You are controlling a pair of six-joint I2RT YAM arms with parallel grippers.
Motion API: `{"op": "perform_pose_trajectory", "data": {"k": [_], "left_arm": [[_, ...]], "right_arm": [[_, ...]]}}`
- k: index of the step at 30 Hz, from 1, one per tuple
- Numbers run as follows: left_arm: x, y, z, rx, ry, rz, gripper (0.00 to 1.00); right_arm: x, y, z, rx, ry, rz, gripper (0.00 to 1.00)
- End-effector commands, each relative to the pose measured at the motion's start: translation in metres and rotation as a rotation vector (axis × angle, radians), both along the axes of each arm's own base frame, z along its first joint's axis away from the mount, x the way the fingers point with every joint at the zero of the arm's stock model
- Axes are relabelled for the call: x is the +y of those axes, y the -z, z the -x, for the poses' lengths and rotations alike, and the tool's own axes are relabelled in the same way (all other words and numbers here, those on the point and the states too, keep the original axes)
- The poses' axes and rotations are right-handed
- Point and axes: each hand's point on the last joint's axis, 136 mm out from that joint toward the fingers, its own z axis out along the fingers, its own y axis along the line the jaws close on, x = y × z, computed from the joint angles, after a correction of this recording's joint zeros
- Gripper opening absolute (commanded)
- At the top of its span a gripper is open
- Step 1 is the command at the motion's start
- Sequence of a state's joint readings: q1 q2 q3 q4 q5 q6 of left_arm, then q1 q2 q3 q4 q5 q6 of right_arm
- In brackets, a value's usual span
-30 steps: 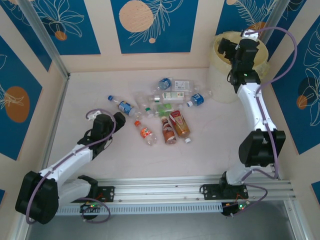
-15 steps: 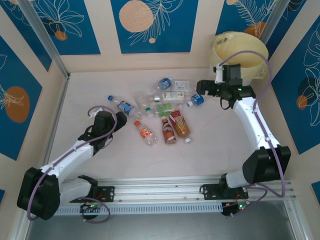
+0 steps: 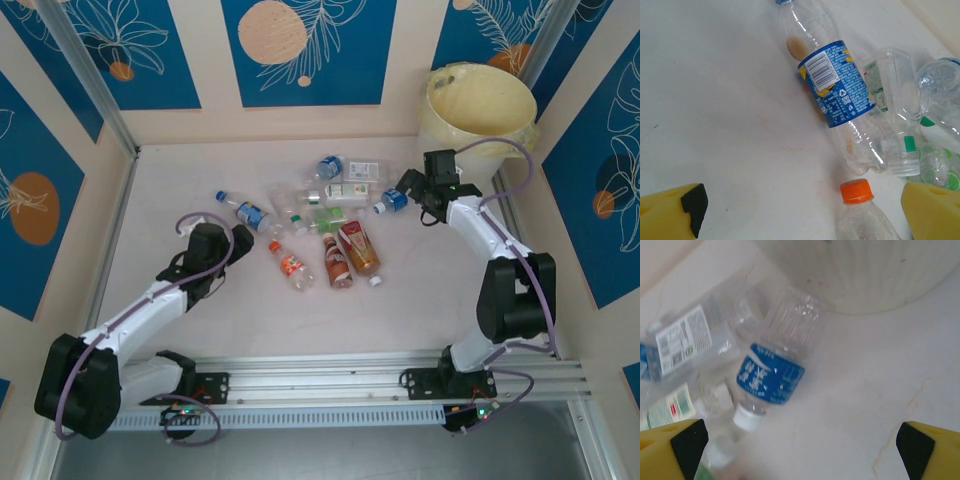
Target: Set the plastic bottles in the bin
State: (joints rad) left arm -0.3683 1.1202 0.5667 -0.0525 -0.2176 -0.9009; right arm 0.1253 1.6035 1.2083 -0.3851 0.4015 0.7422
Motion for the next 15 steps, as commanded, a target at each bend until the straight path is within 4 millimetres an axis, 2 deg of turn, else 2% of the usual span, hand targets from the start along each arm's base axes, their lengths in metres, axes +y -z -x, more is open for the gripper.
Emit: {"op": "perform_pose_trajectory", "data": {"k": [1, 5, 9, 15], "left_arm": [[0.010, 0.002, 0.004, -0.003, -0.039, 0.009, 1.00], [0.015, -0.001, 0.007, -0.026, -0.064, 0.014, 1.00], [0.021, -0.003, 0.011, -0.046, -0.085, 0.013, 1.00], [0.026, -0.003, 0.015, -0.050, -0.100, 0.003, 1.00]], "right_arm": [[0.001, 0.009, -0.022, -0.042, 0.130, -0.072, 0.99], [0.018, 0.028, -0.042, -0.013, 0.132, -0.129, 1.00], [0.035, 0.041, -0.057, -0.030, 0.144, -0.102, 1.00], [0.023, 0.069, -0.064, -0.001, 0.275, -0.063, 0.97]]}}
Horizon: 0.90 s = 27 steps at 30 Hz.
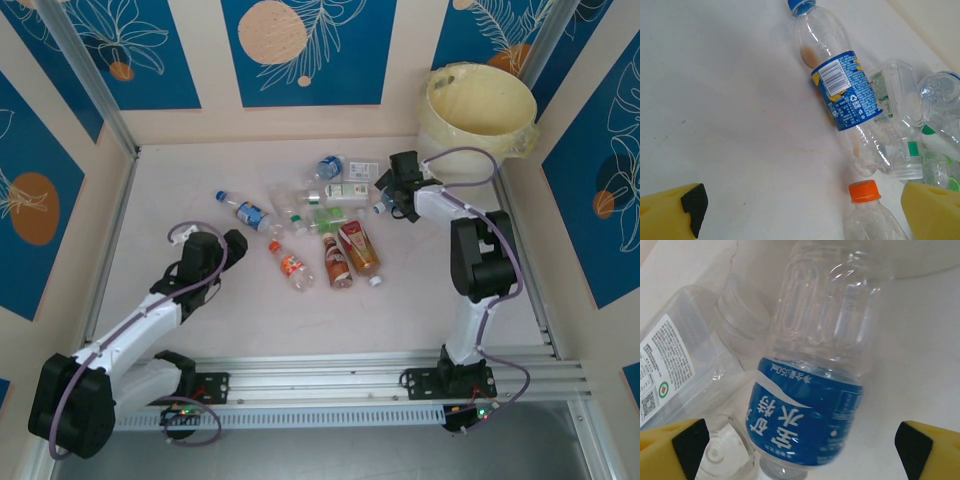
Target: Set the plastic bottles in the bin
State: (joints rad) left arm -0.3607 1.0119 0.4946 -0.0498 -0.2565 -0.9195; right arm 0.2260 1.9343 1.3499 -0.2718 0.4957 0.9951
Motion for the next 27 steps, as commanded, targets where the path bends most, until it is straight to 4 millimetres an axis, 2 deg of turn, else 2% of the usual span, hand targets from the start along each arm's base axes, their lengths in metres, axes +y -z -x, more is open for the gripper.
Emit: {"op": "perform_pose_trajectory", "data": {"k": [1, 4, 8, 11, 14, 20, 27], "left_arm": [[0.011, 0.000, 0.001, -0.008, -0.051, -0.002, 1.00], [0.013, 0.001, 0.002, -0.006, -0.059, -0.006, 1.00], [0.014, 0.002, 0.000, -0.006, -0.065, -0.003, 1.00], [0.013, 0.002, 0.000, -0.004, -0.065, -0.002, 1.00], [0.013, 0.003, -0.001, -0.003, -0.067, 0.001, 1.00], [0.010, 0.005, -0.002, 0.006, -0.066, 0.019, 1.00], [0.011, 0.006, -0.002, 0.008, -0.068, 0.020, 1.00]], "right_arm": [[-0.018, 0.001, -0.010, -0.019, 0.123, 0.017, 0.97], [-0.016, 0.012, -0.004, 0.024, 0.096, 0.023, 0.96], [-0.024, 0.025, 0.016, 0.065, 0.104, 0.032, 0.94], [-0.030, 0.026, 0.024, 0.070, 0.074, 0.036, 0.90], [-0.026, 0.024, 0.013, 0.051, -0.048, 0.007, 0.86], [-0.029, 0.029, -0.002, 0.135, -0.154, 0.044, 0.83], [-0.035, 0.047, 0.003, 0.225, -0.179, 0.114, 0.84]]}}
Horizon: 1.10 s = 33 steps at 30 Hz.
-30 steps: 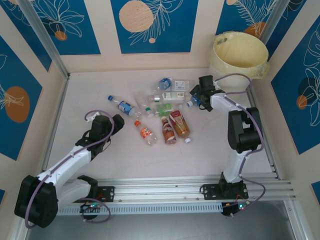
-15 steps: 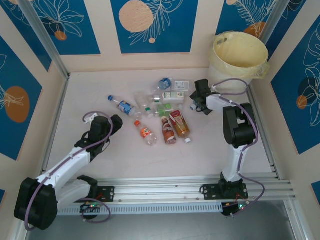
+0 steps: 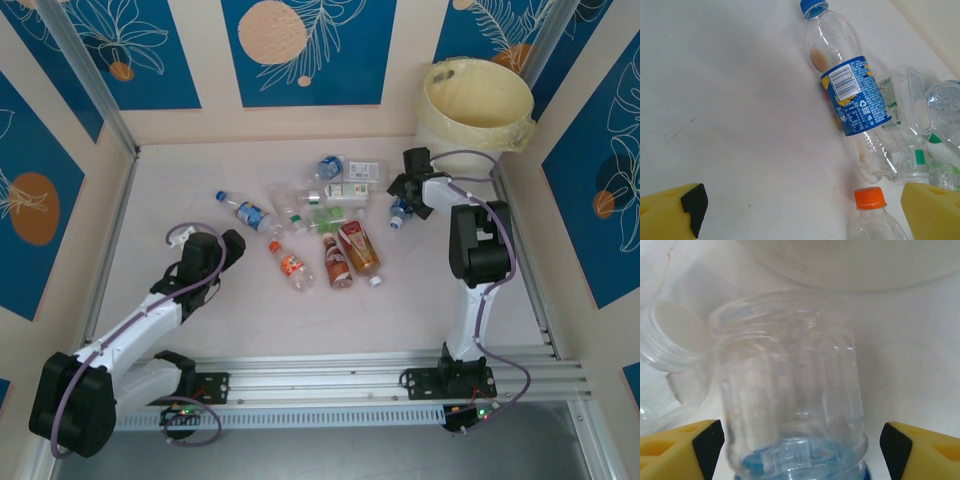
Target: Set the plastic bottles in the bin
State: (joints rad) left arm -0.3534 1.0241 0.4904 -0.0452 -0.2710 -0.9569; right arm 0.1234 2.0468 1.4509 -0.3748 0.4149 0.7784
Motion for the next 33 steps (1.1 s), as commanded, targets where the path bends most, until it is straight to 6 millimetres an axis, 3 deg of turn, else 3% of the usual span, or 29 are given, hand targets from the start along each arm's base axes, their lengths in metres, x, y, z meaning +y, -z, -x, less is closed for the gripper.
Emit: {"op": "perform_pose_trajectory", "data": {"k": [1, 4, 9, 18, 28, 33], "left_arm": [[0.006, 0.002, -0.001, -0.002, -0.029, 0.002, 1.00], [0.006, 0.000, -0.002, -0.006, -0.025, -0.002, 1.00], [0.007, 0.002, -0.002, -0.001, -0.026, -0.005, 1.00], [0.006, 0.004, -0.003, 0.006, -0.027, -0.003, 1.00], [0.004, 0.008, -0.004, 0.020, -0.020, 0.006, 1.00], [0.005, 0.008, -0.003, 0.024, -0.020, 0.002, 1.00]], "right_arm": [[0.002, 0.015, 0.010, 0.079, -0.066, 0.048, 0.80], [0.004, 0.016, 0.009, 0.080, -0.093, 0.078, 0.70], [0.010, 0.015, 0.009, 0.061, -0.138, 0.085, 0.64], [0.031, -0.015, 0.013, -0.107, -0.257, 0.045, 0.45], [0.052, -0.061, 0.023, -0.347, -0.383, 0.019, 0.36], [0.066, -0.104, 0.033, -0.537, -0.445, -0.036, 0.33]]}}
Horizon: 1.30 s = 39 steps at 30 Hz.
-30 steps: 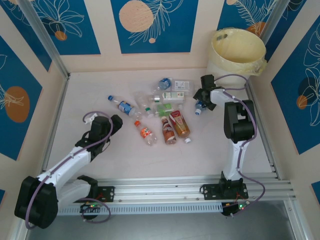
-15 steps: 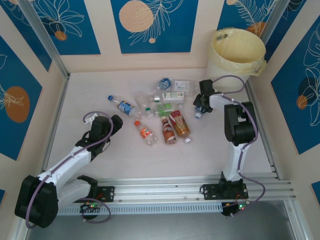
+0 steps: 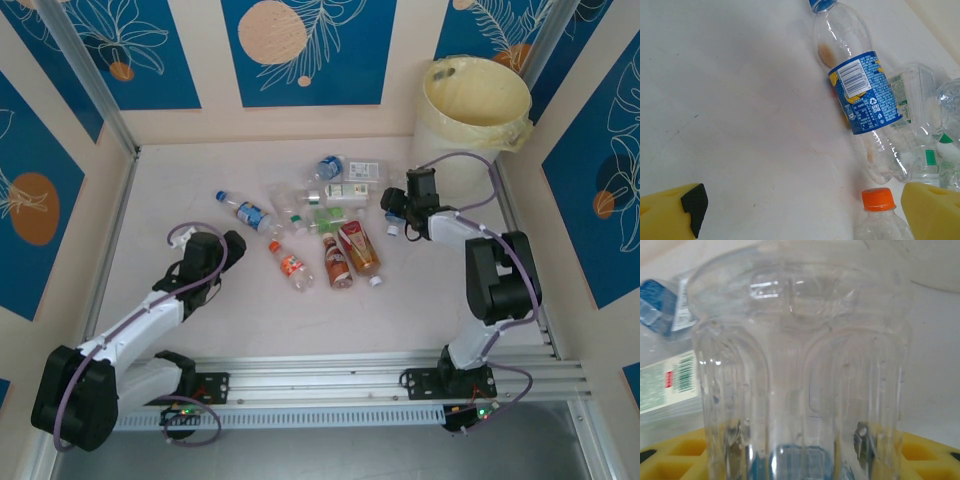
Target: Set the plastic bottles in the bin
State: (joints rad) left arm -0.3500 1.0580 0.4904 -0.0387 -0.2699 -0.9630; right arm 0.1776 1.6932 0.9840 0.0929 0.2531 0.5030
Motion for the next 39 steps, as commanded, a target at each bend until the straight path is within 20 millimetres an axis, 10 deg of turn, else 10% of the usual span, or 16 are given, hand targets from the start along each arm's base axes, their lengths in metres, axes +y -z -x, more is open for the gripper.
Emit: {"op": "perform_pose_trajectory", "data": {"k": [1, 10, 21, 39], "left_arm": [[0.005, -0.001, -0.002, -0.004, -0.016, 0.005, 1.00], [-0.003, -0.005, -0.006, -0.021, 0.024, 0.025, 1.00], [-0.034, -0.034, -0.019, -0.154, 0.198, 0.078, 1.00], [-0.026, -0.029, -0.014, -0.140, 0.152, 0.082, 1.00]], "right_arm": [[0.021, -0.059, -0.004, -0.219, -0.098, -0.084, 0.33], [0.043, -0.170, 0.020, -0.493, -0.235, -0.201, 0.31], [-0.001, -0.263, 0.023, -0.675, -0.139, -0.086, 0.29], [-0.123, -0.349, -0.080, -0.760, 0.213, 0.218, 0.29]]}}
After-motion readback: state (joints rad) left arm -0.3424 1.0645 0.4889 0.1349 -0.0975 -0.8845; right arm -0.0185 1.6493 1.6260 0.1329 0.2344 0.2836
